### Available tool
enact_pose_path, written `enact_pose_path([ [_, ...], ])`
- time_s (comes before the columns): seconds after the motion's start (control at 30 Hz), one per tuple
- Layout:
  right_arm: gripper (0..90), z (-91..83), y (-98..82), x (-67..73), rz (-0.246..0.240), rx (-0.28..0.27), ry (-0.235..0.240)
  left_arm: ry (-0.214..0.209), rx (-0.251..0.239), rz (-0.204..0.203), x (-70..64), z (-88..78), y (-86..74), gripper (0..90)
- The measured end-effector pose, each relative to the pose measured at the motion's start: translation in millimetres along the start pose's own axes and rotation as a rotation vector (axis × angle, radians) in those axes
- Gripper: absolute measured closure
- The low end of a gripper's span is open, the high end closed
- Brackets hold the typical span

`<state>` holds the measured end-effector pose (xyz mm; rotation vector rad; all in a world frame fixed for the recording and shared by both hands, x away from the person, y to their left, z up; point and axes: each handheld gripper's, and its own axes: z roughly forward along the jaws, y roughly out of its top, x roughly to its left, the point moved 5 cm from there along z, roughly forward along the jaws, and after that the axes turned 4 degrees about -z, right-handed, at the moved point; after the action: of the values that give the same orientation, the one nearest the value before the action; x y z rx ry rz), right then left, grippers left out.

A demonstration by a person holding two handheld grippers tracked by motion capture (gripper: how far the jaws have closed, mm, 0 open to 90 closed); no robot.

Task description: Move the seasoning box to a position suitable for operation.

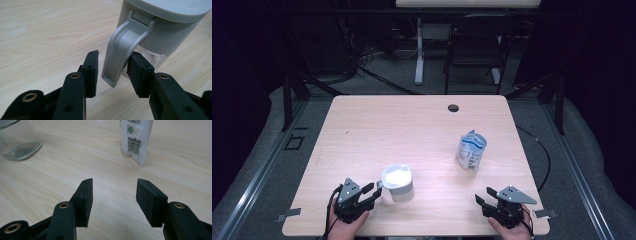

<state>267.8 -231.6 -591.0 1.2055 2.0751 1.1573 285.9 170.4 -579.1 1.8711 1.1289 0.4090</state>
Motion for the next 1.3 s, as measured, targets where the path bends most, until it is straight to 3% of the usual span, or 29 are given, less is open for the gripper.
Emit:
enact_pose_path([
  [0.53, 47.5, -0.4, 0.6, 0.9, 0.004, -0.004, 0.002, 0.029, 0.012, 0.010, 5.1, 13.2, 12.8, 72.7],
  [0.6, 47.5, -0.5, 0.7, 1.0, 0.003, -0.003, 0.001, 0.014, 0.008, 0.012, 4.3, 13.4, 13.5, 80.8],
  [0.7, 47.5, -0.3, 0.5, 1.1, 0.008, -0.005, 0.003, 0.033, 0.010, 0.039, -0.2, 13.9, 14.1, 81.2],
  [1.3, 47.6, 3.9, -1.2, 5.4, -0.003, 0.007, 0.016, 0.009, 0.025, 0.044, -18.8, 12.6, 11.1, 81.7],
])
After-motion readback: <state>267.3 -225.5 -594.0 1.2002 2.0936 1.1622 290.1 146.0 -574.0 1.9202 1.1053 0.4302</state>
